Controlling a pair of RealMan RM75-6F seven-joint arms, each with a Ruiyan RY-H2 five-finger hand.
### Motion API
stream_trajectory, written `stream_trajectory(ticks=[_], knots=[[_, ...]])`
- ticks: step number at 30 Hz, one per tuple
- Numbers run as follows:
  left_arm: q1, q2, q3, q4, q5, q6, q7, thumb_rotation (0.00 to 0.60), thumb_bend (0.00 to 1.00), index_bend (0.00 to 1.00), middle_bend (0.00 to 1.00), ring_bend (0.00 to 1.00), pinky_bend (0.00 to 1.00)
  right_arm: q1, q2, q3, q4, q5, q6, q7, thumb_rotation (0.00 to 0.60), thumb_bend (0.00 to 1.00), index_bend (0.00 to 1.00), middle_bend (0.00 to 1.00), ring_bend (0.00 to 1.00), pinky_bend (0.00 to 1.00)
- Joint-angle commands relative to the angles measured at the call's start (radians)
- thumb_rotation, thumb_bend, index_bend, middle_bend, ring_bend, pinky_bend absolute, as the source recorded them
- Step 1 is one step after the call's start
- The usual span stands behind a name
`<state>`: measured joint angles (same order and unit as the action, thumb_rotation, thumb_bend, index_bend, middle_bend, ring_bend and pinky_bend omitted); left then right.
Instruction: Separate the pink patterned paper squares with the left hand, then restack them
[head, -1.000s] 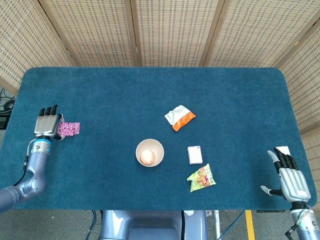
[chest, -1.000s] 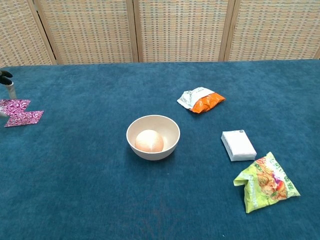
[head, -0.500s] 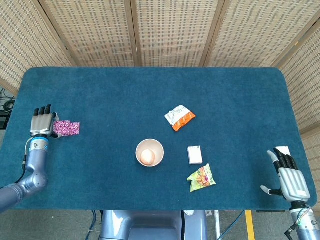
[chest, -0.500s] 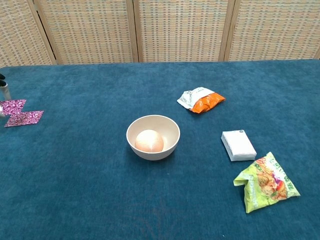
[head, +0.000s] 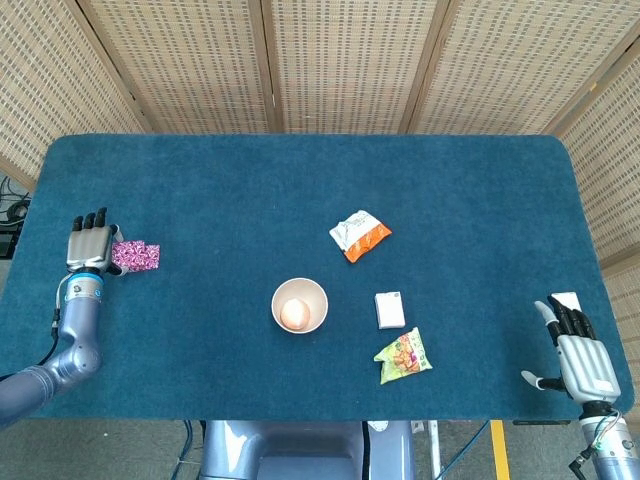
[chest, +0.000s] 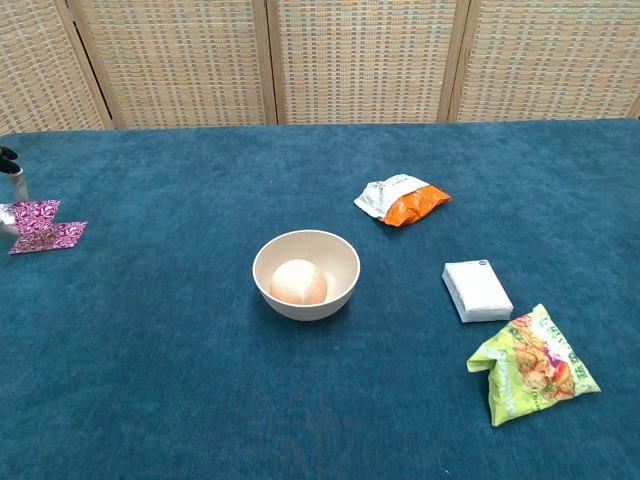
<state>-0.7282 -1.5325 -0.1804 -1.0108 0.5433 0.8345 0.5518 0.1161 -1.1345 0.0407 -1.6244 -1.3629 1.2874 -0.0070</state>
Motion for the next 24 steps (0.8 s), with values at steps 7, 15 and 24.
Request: stream_trajectory(ticks=[7,15,24], knots=[[0.006,-0.005,-0.012,0.005,0.012,-0.001,-0.007,0.6,0.18,0.27,0.0,0.0,0.0,0.0,0.001,0.0,-0.001,0.004,-0.002,-0.002,0.6,0.1,0.0,0.0,0.0,0.0],[0.03,0.021,-0.033,-0.076,0.053,0.006,-0.075,0.6,0.18,0.24,0.0,0.0,0.0,0.0,0.002,0.001,-0.002,0.001,0.0,0.001,0.6,0.1,0.0,0.0,0.0,0.0],[0.218,0.149,0.053,-0.438,0.517,0.294,-0.346,0.6,0.17,0.23,0.0,0.0,0.0,-0.008,0.017,-0.003,-0.017,-0.018,0.02,0.016,0.6,0.1,0.0,0.0,0.0,0.0]])
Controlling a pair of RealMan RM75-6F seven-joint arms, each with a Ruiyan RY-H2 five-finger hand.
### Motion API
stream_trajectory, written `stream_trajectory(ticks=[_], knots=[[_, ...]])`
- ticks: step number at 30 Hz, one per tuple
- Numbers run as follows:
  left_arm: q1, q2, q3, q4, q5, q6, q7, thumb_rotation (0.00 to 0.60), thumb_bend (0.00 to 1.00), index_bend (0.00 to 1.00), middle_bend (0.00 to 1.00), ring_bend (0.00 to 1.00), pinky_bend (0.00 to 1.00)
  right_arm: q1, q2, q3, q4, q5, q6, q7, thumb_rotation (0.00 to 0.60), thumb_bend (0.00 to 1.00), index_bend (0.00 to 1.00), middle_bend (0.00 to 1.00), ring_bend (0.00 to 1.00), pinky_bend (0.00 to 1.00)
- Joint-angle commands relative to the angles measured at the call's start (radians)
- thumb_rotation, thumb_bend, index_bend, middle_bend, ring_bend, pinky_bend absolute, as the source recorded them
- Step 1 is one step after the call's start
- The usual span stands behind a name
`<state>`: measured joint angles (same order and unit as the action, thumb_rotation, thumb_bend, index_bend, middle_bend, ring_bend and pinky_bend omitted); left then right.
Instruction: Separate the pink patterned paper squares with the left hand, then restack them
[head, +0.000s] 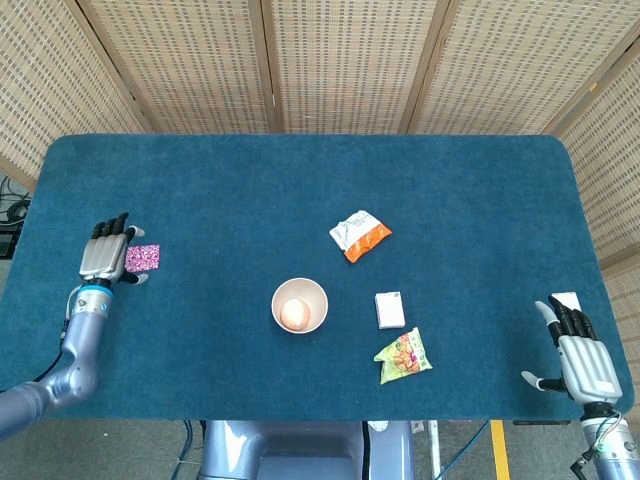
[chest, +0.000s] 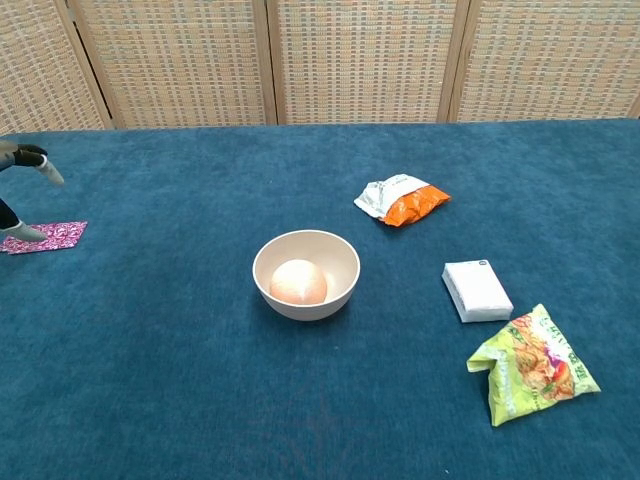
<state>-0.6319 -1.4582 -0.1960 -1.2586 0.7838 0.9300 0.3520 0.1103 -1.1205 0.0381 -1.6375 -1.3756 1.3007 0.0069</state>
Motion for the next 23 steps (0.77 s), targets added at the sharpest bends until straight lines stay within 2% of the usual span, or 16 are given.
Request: stream_trajectory(ticks=[1,3,7,11,23], knots=[[0.144,0.085,0.089,-0.223,0.324,0.237,-0.16,0.6,0.17,0.22,0.0,0.0,0.0,-0.004,0.004,-0.001,-0.005,-0.011,0.011,0.003,0.6,0.1,0.0,0.0,0.0,0.0],[0.186,0.112,0.135,-0.281,0.407,0.302,-0.163,0.6,0.17,0.18,0.0,0.0,0.0,-0.006,0.005,-0.003,-0.006,-0.023,0.021,0.007,0.6,0.1,0.0,0.0,0.0,0.0],[0.25,0.149,0.207,-0.36,0.487,0.402,-0.041,0.6,0.16,0.05,0.0,0.0,0.0,-0.011,0.003,-0.005,-0.001,-0.05,0.046,0.017,0.6,0.1,0.0,0.0,0.0,0.0],[0.327,0.151,0.262,-0.401,0.557,0.514,0.038,0.6,0.16,0.0,0.0,0.0,0.0,-0.017,0.0,-0.008,0.003,-0.071,0.066,0.019,0.6,0.1,0.0,0.0,0.0,0.0],[0.401,0.221,0.319,-0.474,0.598,0.538,0.059,0.6,0.14,0.0,0.0,0.0,0.0,-0.024,-0.011,-0.013,0.013,-0.113,0.104,0.002,0.6,0.1,0.0,0.0,0.0,0.0]])
